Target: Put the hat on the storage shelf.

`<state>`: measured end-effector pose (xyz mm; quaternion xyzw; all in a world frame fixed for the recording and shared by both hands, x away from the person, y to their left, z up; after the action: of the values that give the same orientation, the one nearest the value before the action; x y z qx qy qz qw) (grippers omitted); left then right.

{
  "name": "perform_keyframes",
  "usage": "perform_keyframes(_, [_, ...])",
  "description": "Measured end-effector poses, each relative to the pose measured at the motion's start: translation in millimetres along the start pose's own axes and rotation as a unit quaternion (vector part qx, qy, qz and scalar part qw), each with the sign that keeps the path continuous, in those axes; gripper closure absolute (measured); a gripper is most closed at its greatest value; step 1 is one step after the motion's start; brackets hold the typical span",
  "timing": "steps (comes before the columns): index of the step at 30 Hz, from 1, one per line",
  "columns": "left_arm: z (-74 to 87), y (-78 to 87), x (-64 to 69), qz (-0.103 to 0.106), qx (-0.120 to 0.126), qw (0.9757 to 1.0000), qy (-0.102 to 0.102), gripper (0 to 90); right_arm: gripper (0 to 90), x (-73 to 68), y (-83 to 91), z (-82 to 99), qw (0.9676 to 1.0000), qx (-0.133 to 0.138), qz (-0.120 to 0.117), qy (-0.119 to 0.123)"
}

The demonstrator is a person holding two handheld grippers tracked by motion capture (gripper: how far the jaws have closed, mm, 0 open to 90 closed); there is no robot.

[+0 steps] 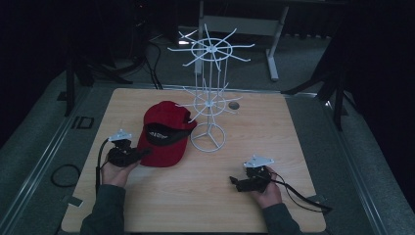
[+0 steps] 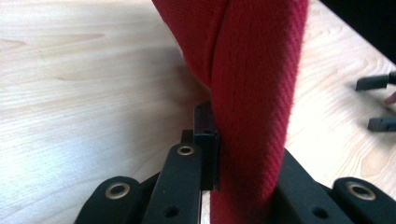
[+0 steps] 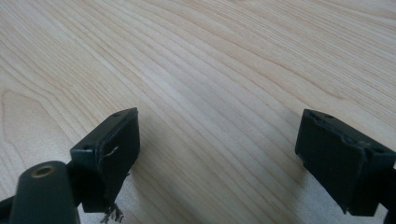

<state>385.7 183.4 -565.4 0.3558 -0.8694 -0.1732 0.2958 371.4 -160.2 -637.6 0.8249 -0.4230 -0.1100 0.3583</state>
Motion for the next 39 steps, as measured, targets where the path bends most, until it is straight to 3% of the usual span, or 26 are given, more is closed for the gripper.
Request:
perform_keyframes(5, [-9.9, 9.8, -3.0, -0.010, 0.033, 0.9994, 0.006, 85.9, 13.6, 0.0, 0.0, 0.0, 1.0000, 0.000, 0.000, 0.000])
perform_keyframes(10, [-15.6, 15.5, -3.7, -0.018, 0.049, 0.9986, 0.006, 85.9, 13.6, 0.1, 0.0, 0.0, 1.0000, 0.000, 0.000, 0.001])
perform_keyframes(11, [-19.8, 20.0, -4.2, -0.035, 0.058, 0.9977, -0.004, 85.9, 13.6, 0.1, 0.0, -0.1, 1.0000, 0.000, 0.000, 0.000])
perform_keyframes(17, [-29.5, 29.7, -4.2, -0.059, 0.082, 0.9948, -0.017, 85.9, 13.6, 0.1, 0.0, -0.1, 1.0000, 0.000, 0.000, 0.000])
perform_keyframes(28, [-37.2, 37.9, -8.1, -0.071, 0.099, 0.9925, -0.018, 85.9, 13.6, 0.1, 0.0, -0.1, 1.0000, 0.000, 0.000, 0.000])
perform_keyframes(39, [-49.6, 46.1, -6.4, -0.085, 0.142, 0.9862, -0.009, 85.8, 13.6, 0.0, 0.0, -0.1, 1.0000, 0.000, 0.000, 0.000])
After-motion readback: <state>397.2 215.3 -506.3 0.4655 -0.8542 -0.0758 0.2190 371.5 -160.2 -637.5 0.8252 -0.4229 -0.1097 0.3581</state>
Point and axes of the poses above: each handheld gripper's, and its own axes: y roughly backward along the jaws, z roughly out of its underside, x roughly to its right, the point moved 10 cm from there along -y, roughly forward along the jaws, and after that the axes turned 9 degrees about z, right-handed, at the moved point
